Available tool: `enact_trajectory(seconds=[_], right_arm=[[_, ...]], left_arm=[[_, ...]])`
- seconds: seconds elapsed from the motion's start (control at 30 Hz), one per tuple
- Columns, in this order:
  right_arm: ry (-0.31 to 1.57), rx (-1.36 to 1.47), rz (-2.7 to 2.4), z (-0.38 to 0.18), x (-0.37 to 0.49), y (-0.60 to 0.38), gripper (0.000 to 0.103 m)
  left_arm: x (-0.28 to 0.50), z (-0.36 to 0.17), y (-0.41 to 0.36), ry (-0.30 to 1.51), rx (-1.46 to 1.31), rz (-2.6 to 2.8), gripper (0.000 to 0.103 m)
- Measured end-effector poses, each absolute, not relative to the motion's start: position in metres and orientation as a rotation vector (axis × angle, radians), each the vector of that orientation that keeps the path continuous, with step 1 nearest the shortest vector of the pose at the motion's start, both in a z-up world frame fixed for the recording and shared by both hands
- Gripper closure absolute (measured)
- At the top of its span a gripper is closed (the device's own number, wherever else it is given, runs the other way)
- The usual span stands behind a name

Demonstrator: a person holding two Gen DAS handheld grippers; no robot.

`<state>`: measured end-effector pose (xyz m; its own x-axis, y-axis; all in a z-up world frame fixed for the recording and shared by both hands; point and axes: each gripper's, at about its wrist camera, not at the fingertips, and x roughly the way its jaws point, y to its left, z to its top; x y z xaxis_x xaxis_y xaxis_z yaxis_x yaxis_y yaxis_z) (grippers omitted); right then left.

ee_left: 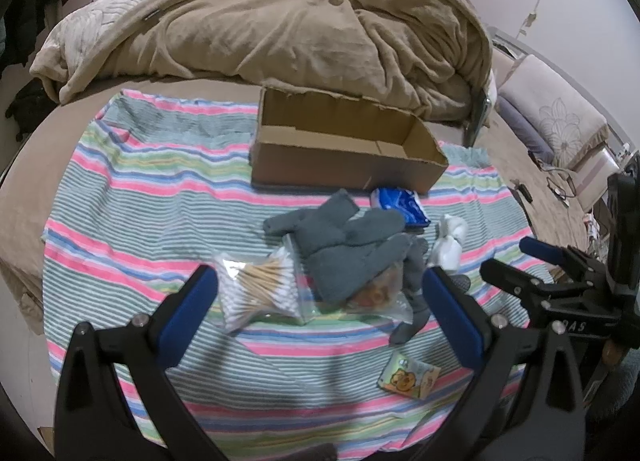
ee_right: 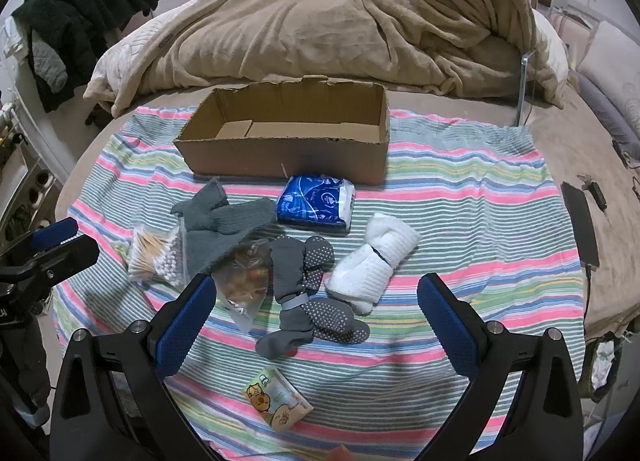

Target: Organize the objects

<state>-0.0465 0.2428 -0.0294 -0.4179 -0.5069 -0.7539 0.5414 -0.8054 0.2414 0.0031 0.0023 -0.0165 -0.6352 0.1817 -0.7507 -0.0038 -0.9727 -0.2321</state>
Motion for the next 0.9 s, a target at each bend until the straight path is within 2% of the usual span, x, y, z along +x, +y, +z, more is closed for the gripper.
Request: enact_trajectory(seconds=[0.3,0.6,0.9], right_arm=[[0.056,1.195,-2.205,-0.035,-0.055,0.238,0.001],[0.057,1.262,-2.18,-0.055,-0.069,0.236,0.001],[0.072,1.334,-2.156,-0.079,-0.088,0.23,0.005]], left_arm=[[-0.005,-0.027,0.0,-0.323,-1.336,2.724,0.0],[-0.02,-0.063,-0.007,-0.317,-1.46,2.7,0.0],[-0.036,-0.093,-0.013,-0.32,-1.552,2.678,0.001]])
